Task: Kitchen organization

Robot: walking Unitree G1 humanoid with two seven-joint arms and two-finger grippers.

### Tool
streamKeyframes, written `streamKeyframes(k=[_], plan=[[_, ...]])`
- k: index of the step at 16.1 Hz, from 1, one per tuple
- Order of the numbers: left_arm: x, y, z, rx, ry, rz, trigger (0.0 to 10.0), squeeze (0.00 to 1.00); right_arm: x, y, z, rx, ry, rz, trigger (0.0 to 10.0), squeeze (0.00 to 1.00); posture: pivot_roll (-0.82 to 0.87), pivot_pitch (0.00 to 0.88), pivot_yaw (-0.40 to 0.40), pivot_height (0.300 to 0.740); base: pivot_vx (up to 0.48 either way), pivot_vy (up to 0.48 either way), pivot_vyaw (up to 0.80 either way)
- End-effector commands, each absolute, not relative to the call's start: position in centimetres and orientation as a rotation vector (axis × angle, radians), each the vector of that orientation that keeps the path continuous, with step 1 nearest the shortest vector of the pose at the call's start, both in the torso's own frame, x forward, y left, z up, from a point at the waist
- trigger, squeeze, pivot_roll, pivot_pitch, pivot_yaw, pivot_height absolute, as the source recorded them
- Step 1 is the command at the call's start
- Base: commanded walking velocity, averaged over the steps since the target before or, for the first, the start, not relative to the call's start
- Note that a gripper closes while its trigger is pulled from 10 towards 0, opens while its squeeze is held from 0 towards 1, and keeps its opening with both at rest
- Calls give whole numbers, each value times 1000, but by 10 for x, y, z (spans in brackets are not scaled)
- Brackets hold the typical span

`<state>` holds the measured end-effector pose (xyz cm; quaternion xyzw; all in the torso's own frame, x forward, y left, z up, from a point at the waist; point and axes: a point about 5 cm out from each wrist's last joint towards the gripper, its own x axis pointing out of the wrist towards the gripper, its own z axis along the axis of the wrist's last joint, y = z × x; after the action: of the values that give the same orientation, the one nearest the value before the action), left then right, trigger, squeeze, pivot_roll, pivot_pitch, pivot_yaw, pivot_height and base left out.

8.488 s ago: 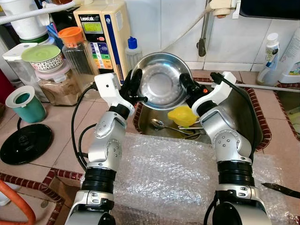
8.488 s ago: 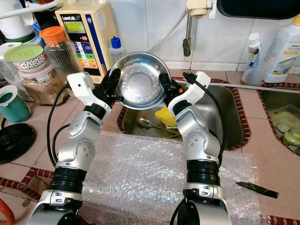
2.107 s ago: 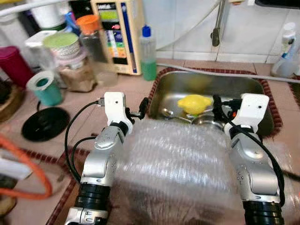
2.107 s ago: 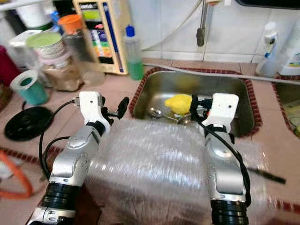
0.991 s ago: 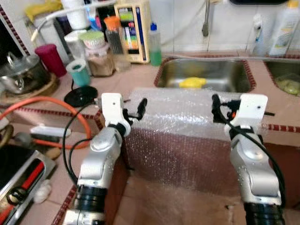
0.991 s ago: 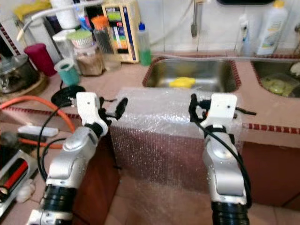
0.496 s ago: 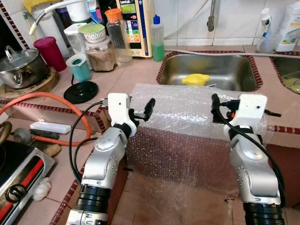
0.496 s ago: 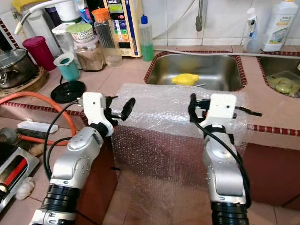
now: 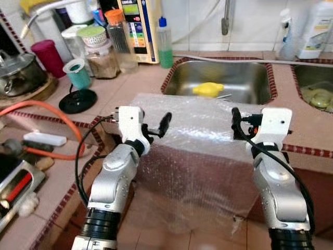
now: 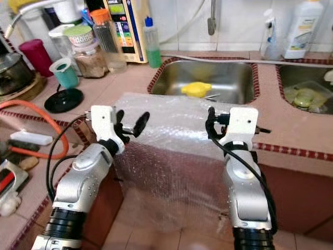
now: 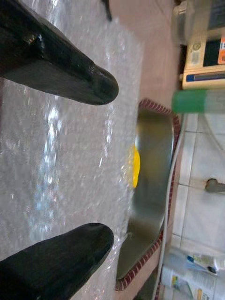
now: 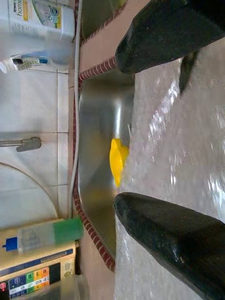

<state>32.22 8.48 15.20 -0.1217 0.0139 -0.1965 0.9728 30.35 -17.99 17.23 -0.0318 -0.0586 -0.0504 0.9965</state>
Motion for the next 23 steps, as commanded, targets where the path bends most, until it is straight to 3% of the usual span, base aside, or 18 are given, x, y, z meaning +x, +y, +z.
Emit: streamKeyframes(k=[1, 7, 12, 18, 21, 23], plan=[[321, 80, 155, -246, 21, -414, 10000, 0, 303, -182, 174, -63, -121, -103, 10000, 749, -81, 0, 140, 740, 0, -480, 0], [318, 77, 149, -256, 41, -436, 10000, 0, 303, -181, 172, -79, -111, -90, 10000, 667, -85, 0, 126, 740, 0, -480, 0], [315, 71, 144, -272, 65, -440, 10000, 0, 298, -183, 170, -97, -94, -80, 10000, 655, -103, 0, 103, 740, 0, 0, 0], [317, 69, 140, -312, 57, -390, 10000, 0, 302, -180, 177, -131, -92, -23, 10000, 639, -127, 0, 22, 740, 0, 0, 0], [316, 61, 142, -321, 56, -407, 10000, 0, 306, -176, 177, -124, -78, -12, 10000, 475, -124, 0, 22, 740, 0, 0, -510], [317, 61, 143, -311, 54, -410, 10000, 0, 305, -176, 176, -120, -77, -15, 10000, 471, -119, 0, 29, 740, 0, 0, -759]])
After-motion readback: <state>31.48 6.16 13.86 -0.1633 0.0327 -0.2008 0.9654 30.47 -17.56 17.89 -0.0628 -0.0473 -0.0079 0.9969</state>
